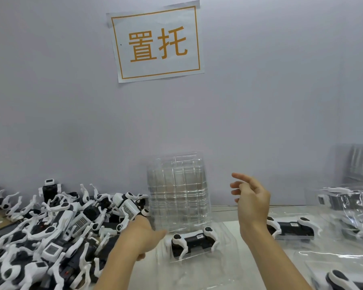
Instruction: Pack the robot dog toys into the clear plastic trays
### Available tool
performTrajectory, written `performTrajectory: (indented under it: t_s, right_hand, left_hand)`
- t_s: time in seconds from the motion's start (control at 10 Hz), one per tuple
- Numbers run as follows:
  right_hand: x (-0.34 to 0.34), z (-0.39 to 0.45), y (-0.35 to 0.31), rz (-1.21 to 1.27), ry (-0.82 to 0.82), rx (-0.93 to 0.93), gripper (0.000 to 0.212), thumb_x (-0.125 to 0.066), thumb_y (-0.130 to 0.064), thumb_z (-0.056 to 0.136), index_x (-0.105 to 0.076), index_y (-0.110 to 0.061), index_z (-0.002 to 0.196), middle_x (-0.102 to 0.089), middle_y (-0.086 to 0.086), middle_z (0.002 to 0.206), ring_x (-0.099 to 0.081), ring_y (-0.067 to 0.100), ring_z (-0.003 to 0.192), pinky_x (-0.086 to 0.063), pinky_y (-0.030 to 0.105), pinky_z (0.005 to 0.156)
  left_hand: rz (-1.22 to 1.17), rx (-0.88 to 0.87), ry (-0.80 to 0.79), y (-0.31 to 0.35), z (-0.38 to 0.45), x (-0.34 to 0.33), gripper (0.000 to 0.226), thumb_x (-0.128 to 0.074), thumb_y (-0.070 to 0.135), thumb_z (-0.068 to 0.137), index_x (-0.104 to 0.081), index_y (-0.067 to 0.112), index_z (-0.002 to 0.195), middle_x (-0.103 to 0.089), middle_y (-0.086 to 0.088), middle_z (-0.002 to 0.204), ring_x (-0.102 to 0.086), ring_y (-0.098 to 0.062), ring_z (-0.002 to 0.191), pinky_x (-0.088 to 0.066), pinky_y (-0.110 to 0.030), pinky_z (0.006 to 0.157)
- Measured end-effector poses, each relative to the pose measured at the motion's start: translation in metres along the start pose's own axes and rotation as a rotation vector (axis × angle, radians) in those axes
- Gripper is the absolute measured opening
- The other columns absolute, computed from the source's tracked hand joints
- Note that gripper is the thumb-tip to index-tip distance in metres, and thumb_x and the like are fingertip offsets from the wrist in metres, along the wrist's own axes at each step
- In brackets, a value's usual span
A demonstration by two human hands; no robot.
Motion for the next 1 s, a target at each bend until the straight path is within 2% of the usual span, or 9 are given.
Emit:
performTrajectory:
  t_s: [0.1,0.2,0.3,0.4,0.5,0.8,0.9,1.0]
  right_hand:
    - [-0.002,0.000,0.001,-0.013,-0.017,-0.006,0.041,-0.042,0.003,0.091,-0.074,-0.023,0.088,-0.066,-0.003,0.073,-0.058,0.006,0.062,-0.045,0.026,0.065]
    - [-0.003,0.000,0.001,-0.026,-0.026,-0.005,0.042,-0.042,0.004,0.091,-0.074,-0.023,0.089,-0.066,-0.002,0.074,-0.057,0.009,0.063,-0.044,0.026,0.064]
    - [-0.003,-0.001,0.000,-0.036,-0.034,-0.002,0.041,-0.043,0.004,0.090,-0.074,-0.023,0.090,-0.066,-0.001,0.074,-0.057,0.010,0.063,-0.045,0.026,0.064]
    - [-0.004,-0.002,0.000,-0.036,-0.042,-0.009,0.041,-0.042,0.005,0.090,-0.074,-0.022,0.091,-0.066,0.000,0.075,-0.057,0.011,0.064,-0.045,0.026,0.065]
    - [-0.004,-0.002,-0.001,-0.037,-0.046,-0.012,0.041,-0.042,0.005,0.090,-0.073,-0.021,0.091,-0.066,0.001,0.075,-0.057,0.012,0.065,-0.045,0.026,0.065]
    - [-0.009,-0.003,-0.007,-0.045,-0.076,0.011,0.042,-0.043,0.005,0.089,-0.074,-0.024,0.087,-0.066,-0.002,0.071,-0.057,0.007,0.060,-0.045,0.026,0.065]
    - [-0.016,-0.004,-0.024,-0.040,-0.138,0.049,0.044,-0.044,0.006,0.089,-0.076,-0.024,0.081,-0.066,-0.005,0.066,-0.056,0.007,0.059,-0.045,0.024,0.064]
    - [-0.022,-0.003,-0.059,0.038,-0.207,0.113,0.044,-0.044,0.007,0.090,-0.076,-0.020,0.077,-0.065,-0.003,0.065,-0.055,0.013,0.061,-0.043,0.024,0.062]
  left_hand:
    - [-0.137,-0.032,-0.031,0.005,0.003,-0.009,0.030,-0.059,0.037,0.094,-0.044,0.012,0.085,-0.063,-0.006,0.085,-0.064,-0.015,0.055,-0.060,-0.026,0.058]
    - [-0.256,-0.118,-0.067,0.016,0.005,-0.019,0.033,-0.065,0.042,0.091,-0.051,0.011,0.089,-0.063,-0.005,0.088,-0.067,-0.014,0.057,-0.059,-0.025,0.058]
    - [-0.512,-0.197,-0.177,0.028,0.004,-0.034,0.046,-0.069,0.045,0.088,-0.058,0.012,0.119,-0.065,-0.007,0.105,-0.070,-0.015,0.068,-0.060,-0.028,0.065]
    - [-0.576,-0.268,-0.190,0.037,0.004,-0.048,0.052,-0.068,0.042,0.090,-0.052,0.016,0.131,-0.060,-0.004,0.117,-0.067,-0.016,0.077,-0.061,-0.030,0.072]
    - [-0.624,-0.282,-0.119,0.037,0.007,-0.052,0.045,-0.068,0.038,0.091,-0.051,0.021,0.129,-0.059,0.001,0.114,-0.063,-0.013,0.071,-0.061,-0.029,0.071]
    - [-0.713,-0.283,-0.134,0.031,0.016,-0.060,0.021,-0.063,0.038,0.092,-0.059,0.030,0.111,-0.063,0.001,0.112,-0.067,-0.015,0.075,-0.058,-0.027,0.067]
    - [-0.818,-0.261,-0.052,0.025,0.021,-0.062,0.011,-0.060,0.032,0.095,-0.066,0.025,0.101,-0.069,-0.002,0.096,-0.066,-0.013,0.066,-0.053,-0.025,0.061]
    - [-0.903,-0.173,0.063,0.010,0.029,-0.068,0.014,-0.060,0.024,0.096,-0.068,0.014,0.093,-0.069,-0.008,0.083,-0.062,-0.017,0.056,-0.048,-0.027,0.053]
Point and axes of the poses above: each hand's wrist, its own z-axis towards the middle knuckle, its own x-axis out of the back of the hand, y = z × x, the point moved 7 cm from there along z, towards the middle knuckle
